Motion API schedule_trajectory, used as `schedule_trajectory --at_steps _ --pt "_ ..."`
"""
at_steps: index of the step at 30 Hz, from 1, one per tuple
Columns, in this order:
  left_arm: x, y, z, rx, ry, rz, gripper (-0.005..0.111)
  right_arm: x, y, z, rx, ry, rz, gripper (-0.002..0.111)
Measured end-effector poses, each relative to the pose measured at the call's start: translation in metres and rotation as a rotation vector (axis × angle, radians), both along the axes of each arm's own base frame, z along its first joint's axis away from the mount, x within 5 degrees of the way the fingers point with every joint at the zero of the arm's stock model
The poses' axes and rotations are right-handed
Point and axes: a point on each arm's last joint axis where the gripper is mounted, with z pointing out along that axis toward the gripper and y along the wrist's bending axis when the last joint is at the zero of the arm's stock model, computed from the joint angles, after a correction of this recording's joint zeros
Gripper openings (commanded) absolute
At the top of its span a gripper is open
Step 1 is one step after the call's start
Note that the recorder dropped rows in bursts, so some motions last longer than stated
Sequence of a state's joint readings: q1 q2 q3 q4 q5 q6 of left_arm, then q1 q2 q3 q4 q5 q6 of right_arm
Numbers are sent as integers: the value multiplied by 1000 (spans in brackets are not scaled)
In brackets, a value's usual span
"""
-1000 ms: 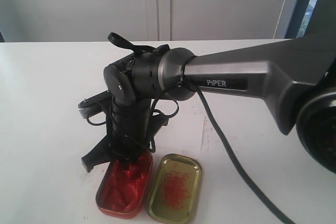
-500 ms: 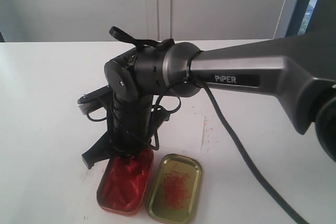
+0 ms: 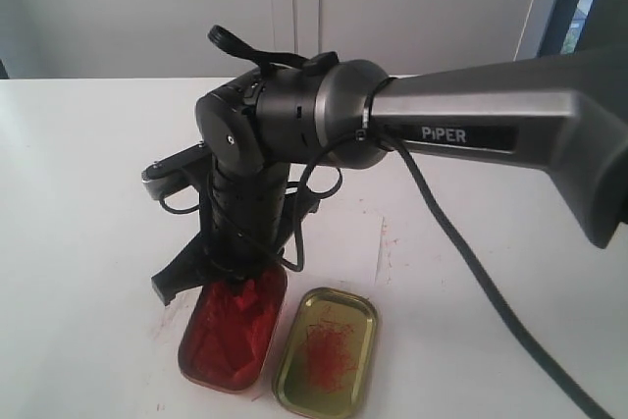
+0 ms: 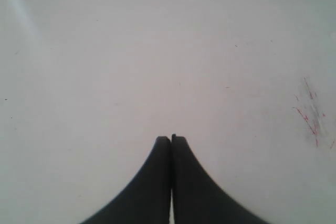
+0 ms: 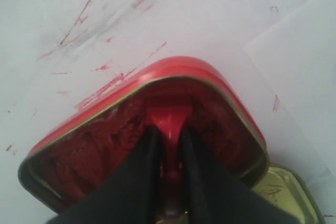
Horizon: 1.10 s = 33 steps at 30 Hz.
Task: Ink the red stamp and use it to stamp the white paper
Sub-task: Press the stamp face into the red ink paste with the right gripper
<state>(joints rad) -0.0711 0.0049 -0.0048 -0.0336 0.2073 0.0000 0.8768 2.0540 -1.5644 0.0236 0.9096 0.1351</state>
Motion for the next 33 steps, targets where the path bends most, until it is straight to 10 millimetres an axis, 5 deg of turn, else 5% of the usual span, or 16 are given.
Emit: schedule_trajectory --at_steps 33 --pt "0 0 0 0 0 0 0 -6 -7 16 -24 18 2 0"
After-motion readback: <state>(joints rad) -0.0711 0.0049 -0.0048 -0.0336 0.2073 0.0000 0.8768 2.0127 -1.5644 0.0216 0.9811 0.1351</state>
